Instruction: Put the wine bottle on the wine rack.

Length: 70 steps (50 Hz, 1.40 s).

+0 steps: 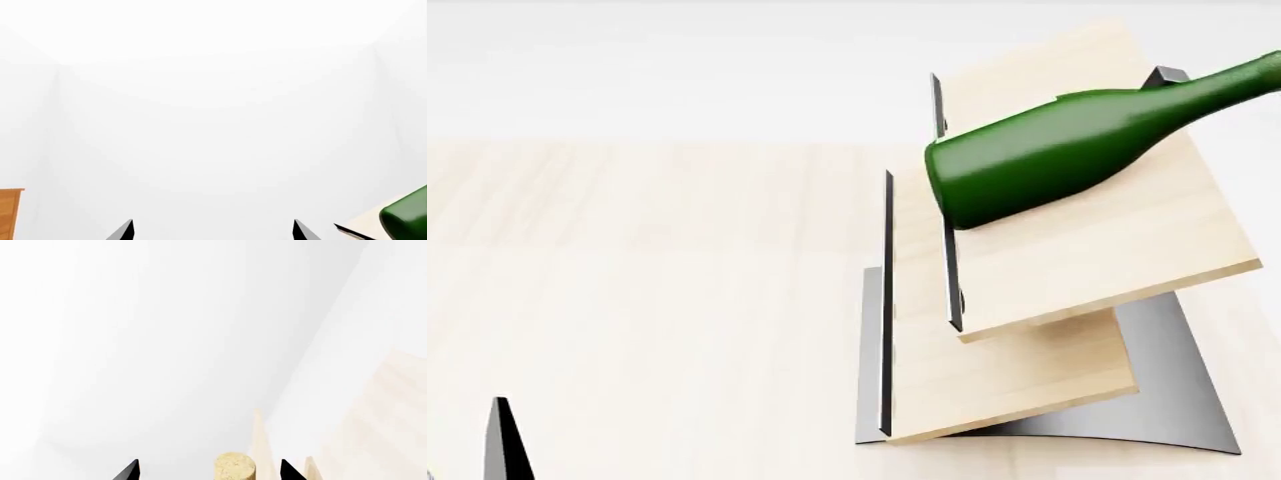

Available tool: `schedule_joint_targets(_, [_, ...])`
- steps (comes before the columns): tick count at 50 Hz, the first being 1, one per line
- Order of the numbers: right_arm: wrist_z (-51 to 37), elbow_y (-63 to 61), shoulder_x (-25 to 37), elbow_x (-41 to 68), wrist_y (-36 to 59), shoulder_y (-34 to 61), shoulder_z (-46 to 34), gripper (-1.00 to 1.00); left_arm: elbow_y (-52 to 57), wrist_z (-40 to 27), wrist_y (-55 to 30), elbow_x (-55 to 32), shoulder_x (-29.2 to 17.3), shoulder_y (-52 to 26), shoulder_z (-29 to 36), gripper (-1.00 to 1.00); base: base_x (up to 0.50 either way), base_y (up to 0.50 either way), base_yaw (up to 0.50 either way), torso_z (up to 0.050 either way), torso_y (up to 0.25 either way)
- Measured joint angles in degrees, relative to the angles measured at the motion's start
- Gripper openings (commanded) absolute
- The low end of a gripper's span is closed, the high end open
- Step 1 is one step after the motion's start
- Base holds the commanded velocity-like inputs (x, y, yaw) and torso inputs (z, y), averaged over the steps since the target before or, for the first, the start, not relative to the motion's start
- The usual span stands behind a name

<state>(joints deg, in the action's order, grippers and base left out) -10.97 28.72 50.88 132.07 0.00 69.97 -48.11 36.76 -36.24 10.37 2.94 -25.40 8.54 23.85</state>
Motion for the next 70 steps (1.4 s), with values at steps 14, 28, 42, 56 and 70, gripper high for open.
schedule_joint_targets(14, [-0.1, -6.0, 3.8, 0.1, -3.8, -4.1, 2.0, 1.00, -0.1, -0.1, 0.0, 0.1, 0.0, -0.1, 0.3, 1.00, 0.00, 0.00, 0.00, 0.000, 0.000])
schedule_joint_targets(28, [1.9, -12.5, 7.7, -2.5, -10.3, -9.6, 3.6, 1.00, -0.1, -0.1, -0.2, 0.2, -0.1, -0.3, 0.5, 1.00, 0.00, 0.00, 0.00, 0.000, 0.000])
schedule_joint_targets(42, [-0.8, -25.5, 11.8, -17.7, -27.2, -17.9, 3.4, 1.00, 0.0, -0.2, -0.4, 0.3, -0.1, -0.4, 0.8, 1.00, 0.00, 0.00, 0.00, 0.000, 0.000])
schedule_joint_targets(56, [-13.1, -36.6, 16.6, -41.0, -42.5, -25.9, 1.8, 1.00, 0.1, -0.2, -0.8, 0.6, -0.1, -0.4, 1.2, 1.00, 0.00, 0.00, 0.00, 0.000, 0.000])
schedule_joint_targets(70, [-28.8, -47.9, 25.3, -60.2, -53.1, -33.1, 3.8, 1.00, 0.2, -0.3, -0.9, 0.7, -0.2, -0.5, 1.5, 1.00, 0.00, 0.00, 0.00, 0.000, 0.000])
